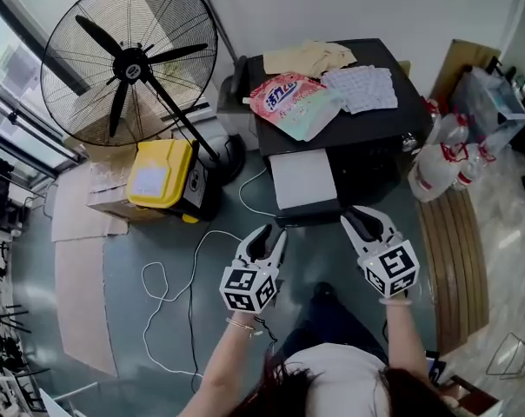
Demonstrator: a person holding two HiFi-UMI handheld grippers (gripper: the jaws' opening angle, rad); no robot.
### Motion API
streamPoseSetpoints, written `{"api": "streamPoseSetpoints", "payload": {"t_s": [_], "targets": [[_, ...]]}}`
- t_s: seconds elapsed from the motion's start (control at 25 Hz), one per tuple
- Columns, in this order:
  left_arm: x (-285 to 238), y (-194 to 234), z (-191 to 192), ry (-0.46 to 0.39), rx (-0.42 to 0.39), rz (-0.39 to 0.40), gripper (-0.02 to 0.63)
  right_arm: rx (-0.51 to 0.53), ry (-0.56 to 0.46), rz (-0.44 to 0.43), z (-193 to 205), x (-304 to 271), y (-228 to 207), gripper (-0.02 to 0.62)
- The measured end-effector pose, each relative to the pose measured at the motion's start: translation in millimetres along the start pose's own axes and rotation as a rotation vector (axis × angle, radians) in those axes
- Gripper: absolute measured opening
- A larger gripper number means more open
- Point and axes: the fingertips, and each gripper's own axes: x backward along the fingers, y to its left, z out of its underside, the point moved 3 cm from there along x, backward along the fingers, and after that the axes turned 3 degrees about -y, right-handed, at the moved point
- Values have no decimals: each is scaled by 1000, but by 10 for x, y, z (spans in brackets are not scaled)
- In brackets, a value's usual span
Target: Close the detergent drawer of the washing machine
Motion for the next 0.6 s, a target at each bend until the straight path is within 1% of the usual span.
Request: {"api": "streamPoseSetpoints", "payload": {"t_s": [0.2,0.6], "targets": [[-155,139,190,44,17,-7,163,-12,63,12,286,-107,-136,98],[-463,383,604,139,44,-1,206,-44,181,2,866,-328,-332,123]]}}
